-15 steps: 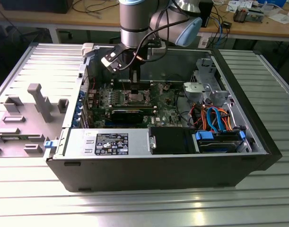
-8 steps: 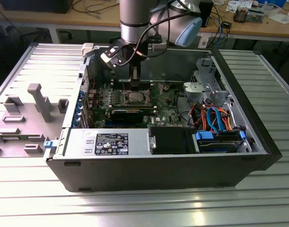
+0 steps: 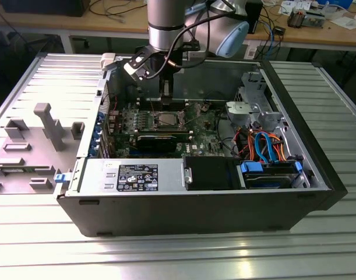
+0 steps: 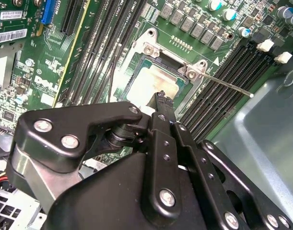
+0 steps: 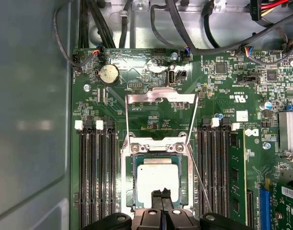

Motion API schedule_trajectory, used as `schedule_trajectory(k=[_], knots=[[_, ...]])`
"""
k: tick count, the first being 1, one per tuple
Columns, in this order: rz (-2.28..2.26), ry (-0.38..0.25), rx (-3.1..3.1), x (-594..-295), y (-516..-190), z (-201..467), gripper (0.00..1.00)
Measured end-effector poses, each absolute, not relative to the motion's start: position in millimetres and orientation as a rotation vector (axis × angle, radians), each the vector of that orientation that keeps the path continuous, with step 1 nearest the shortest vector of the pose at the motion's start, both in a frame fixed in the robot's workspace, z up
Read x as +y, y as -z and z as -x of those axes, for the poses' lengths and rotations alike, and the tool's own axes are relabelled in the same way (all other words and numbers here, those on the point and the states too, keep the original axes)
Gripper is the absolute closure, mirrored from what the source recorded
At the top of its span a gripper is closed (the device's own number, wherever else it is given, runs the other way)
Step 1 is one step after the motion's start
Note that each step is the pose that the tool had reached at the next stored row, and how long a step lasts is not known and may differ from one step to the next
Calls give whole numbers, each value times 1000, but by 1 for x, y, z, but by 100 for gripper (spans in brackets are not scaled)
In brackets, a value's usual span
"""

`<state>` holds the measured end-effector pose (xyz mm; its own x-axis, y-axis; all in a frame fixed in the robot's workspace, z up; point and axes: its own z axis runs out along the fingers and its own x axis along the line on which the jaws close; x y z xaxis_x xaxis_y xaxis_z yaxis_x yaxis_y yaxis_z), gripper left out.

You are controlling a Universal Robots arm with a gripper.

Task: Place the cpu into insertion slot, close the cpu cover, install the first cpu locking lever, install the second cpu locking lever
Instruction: 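Close the cpu cover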

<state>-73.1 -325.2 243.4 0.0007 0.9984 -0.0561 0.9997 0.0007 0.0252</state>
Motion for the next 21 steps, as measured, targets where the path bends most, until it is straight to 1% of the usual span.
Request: schedule_trajectory(k=[18, 21], knots=[[-2181, 34, 2181, -325, -246, 73, 89], [-2181, 34, 2181, -325, -252, 73, 89]])
